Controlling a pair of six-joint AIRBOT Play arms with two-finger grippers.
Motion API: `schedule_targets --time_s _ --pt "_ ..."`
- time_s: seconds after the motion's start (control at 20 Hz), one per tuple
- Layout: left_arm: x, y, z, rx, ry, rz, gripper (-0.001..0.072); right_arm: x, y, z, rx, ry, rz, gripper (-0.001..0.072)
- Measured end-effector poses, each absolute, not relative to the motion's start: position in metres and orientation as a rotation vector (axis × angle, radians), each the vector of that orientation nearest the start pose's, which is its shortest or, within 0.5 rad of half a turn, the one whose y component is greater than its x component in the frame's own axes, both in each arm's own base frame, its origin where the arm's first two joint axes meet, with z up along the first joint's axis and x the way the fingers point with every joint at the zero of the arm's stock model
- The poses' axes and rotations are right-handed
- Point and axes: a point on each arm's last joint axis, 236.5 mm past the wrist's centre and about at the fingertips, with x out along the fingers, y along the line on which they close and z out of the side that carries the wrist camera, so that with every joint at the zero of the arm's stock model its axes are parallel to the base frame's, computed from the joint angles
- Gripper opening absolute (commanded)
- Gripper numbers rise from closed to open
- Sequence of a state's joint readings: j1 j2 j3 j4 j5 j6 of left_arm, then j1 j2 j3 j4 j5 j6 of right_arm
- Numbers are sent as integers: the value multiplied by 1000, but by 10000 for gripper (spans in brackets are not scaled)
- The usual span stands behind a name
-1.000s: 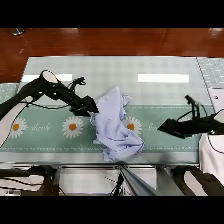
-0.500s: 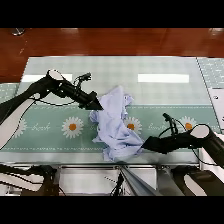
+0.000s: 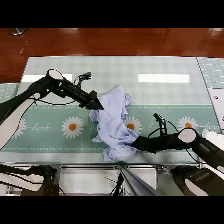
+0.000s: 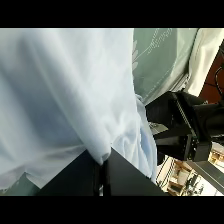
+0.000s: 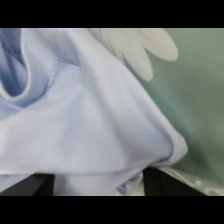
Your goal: Fold the shirts.
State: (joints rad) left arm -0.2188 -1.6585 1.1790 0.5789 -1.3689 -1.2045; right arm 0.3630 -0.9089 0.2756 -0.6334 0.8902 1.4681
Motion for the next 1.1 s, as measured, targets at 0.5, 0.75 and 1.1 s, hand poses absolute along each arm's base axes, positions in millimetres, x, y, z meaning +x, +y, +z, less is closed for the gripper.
schedule_targets --time_s 0.5,0.75,1.1 --pt "357 -253 84 -622 1313 -1020 20 308 219 65 502 1131 690 30" --pt "400 -233 340 -531 533 -1060 19 375 160 350 289 473 638 30" --pt "261 -198 551 -262 -71 -986 20 225 134 551 56 -61 601 30"
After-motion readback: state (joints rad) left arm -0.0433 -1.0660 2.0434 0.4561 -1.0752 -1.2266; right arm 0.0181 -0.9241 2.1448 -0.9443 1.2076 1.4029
